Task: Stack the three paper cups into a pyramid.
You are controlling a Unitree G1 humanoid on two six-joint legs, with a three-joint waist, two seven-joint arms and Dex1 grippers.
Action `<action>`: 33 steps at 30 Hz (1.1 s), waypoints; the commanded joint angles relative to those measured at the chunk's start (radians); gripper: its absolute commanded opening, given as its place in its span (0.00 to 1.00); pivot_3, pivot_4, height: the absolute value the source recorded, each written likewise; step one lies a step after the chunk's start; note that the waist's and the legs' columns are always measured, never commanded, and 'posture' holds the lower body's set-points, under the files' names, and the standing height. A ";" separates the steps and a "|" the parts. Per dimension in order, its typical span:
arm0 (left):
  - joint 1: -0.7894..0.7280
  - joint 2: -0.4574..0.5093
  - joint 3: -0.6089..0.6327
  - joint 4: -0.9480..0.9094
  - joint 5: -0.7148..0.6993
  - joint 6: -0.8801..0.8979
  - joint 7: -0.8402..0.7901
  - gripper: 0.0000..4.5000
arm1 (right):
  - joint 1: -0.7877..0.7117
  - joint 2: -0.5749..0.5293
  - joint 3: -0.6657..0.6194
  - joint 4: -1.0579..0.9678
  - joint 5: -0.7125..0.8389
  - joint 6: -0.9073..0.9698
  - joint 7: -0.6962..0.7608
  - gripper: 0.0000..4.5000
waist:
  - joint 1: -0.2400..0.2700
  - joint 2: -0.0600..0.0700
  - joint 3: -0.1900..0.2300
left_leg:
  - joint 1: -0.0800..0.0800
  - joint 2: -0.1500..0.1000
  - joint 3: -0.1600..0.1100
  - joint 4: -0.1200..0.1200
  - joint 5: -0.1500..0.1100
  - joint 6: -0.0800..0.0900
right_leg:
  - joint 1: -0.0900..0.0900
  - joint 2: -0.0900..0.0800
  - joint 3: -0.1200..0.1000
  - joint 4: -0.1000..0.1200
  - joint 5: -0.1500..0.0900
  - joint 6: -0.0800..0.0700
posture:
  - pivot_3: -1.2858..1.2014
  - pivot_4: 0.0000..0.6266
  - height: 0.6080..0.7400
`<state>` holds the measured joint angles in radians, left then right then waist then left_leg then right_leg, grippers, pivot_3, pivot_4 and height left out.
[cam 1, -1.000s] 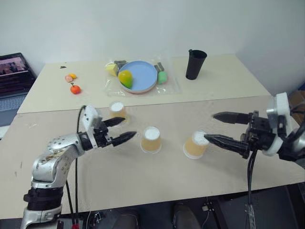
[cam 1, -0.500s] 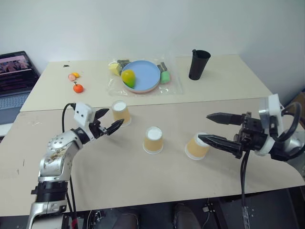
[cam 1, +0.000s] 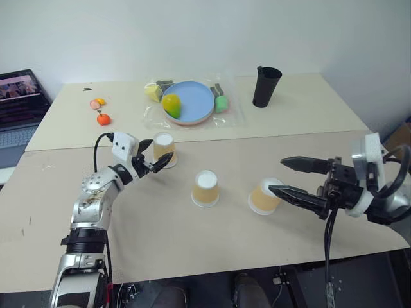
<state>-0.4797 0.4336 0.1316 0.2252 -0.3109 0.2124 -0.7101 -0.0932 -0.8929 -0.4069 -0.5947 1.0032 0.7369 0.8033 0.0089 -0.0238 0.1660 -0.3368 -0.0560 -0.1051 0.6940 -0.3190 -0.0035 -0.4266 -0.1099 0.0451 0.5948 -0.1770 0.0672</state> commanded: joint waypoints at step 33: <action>-0.266 -0.114 -0.058 0.420 0.204 -0.320 0.213 0.87 | 0.068 -0.002 -0.098 -0.044 0.028 -0.014 -0.036 1.00 | 0.003 0.000 0.000 | 0.000 -0.001 0.000 0.000 0.000 0.000 | 0.000 0.000 0.000 0.000 0.000 0.001 | 0.52 0.24 0.96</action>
<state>-0.7126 0.3196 0.0728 0.6402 -0.1159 -0.0686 -0.5120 -0.0244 -0.8930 -0.4520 -0.6081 1.0049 0.7369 0.7737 0.0117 -0.0241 0.1661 -0.3373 -0.0569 -0.1052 0.6943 -0.3190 -0.0035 -0.4261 -0.1102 0.0450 0.5944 -0.1765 0.0680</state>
